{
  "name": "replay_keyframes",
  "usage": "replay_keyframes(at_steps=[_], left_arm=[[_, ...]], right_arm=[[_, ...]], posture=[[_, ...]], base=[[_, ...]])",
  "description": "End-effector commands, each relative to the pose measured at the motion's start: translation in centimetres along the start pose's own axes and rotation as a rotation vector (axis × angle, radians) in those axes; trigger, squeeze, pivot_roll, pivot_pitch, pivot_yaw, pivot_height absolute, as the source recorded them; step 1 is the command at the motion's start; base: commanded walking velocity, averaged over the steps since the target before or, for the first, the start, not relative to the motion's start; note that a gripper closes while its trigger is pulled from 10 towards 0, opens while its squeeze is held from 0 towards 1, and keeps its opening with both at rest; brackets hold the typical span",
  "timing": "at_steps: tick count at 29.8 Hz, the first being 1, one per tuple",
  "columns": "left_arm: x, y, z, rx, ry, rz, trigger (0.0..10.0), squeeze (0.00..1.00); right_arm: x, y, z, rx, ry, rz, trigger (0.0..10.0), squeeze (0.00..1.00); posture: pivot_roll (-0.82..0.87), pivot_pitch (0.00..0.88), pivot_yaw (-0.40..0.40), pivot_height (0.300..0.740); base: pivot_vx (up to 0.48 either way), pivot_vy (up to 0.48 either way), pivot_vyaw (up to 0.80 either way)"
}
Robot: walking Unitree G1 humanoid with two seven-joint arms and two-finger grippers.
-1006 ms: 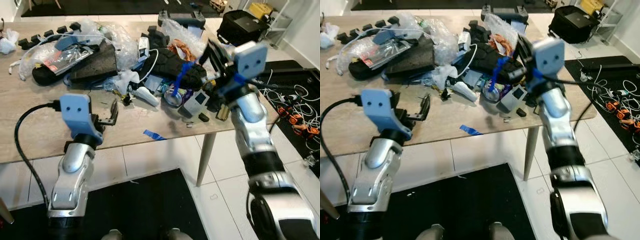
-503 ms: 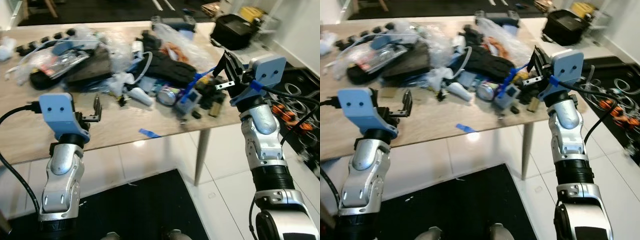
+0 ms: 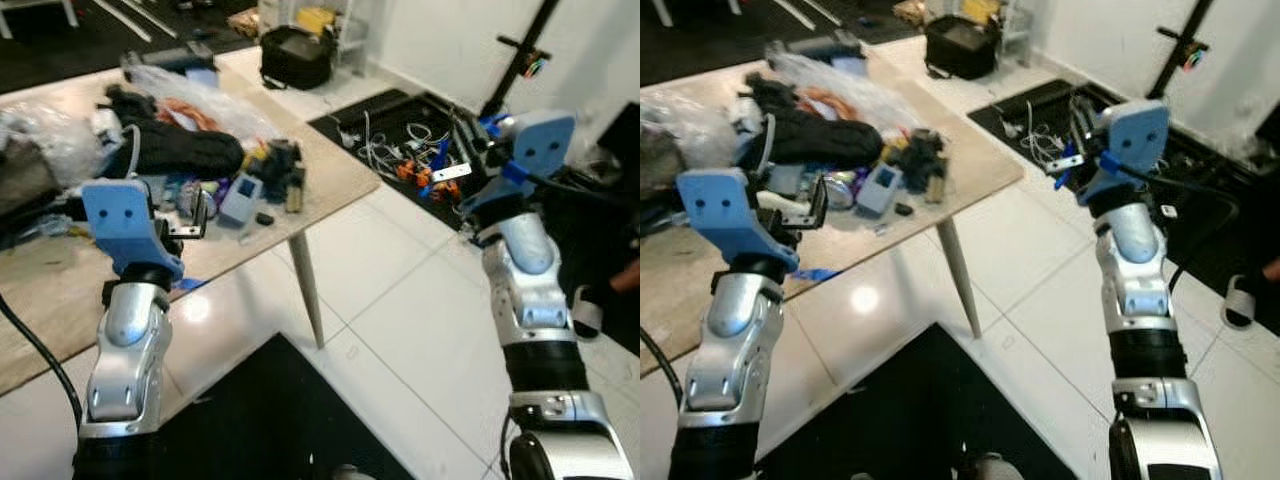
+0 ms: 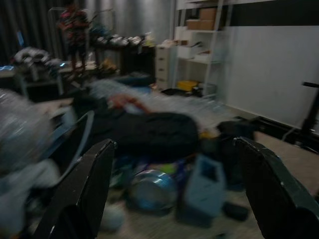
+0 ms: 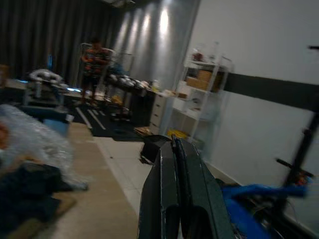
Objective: Picking trash to rubbish bin
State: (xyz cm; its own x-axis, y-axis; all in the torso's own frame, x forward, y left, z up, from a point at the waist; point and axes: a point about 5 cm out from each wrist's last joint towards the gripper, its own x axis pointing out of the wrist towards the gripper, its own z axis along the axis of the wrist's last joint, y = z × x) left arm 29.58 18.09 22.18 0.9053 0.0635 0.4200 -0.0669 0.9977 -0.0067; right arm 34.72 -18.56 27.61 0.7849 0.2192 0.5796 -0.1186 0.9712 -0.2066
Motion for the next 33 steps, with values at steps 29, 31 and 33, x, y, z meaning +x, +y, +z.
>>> replay_keyframes(at_steps=[29, 31, 33], left_arm=[[-6.4, 1.1, -7.3, -0.012, 0.322, -0.116, 10.0, 0.00], [-6.7, 1.2, -7.6, -0.010, 0.331, -0.118, 10.0, 0.00], [-7.0, 1.3, -7.7, -0.007, 0.334, -0.116, 10.0, 0.00]], right_arm=[[-12.0, 4.4, -9.5, 0.081, 0.469, -0.007, 10.0, 0.00], [-12.4, 4.3, -9.8, 0.079, 0.485, -0.013, 10.0, 0.00], [-12.9, 4.1, -10.1, 0.071, 0.506, -0.019, 10.0, 0.00]], posture=[[0.04, 0.144, -0.043, 0.740], [0.04, 0.144, -0.043, 0.740], [0.03, 0.141, -0.044, 0.740]], base=[[0.000, 0.000, -0.80], [0.000, 0.000, -0.80], [0.000, 0.000, -0.80]])
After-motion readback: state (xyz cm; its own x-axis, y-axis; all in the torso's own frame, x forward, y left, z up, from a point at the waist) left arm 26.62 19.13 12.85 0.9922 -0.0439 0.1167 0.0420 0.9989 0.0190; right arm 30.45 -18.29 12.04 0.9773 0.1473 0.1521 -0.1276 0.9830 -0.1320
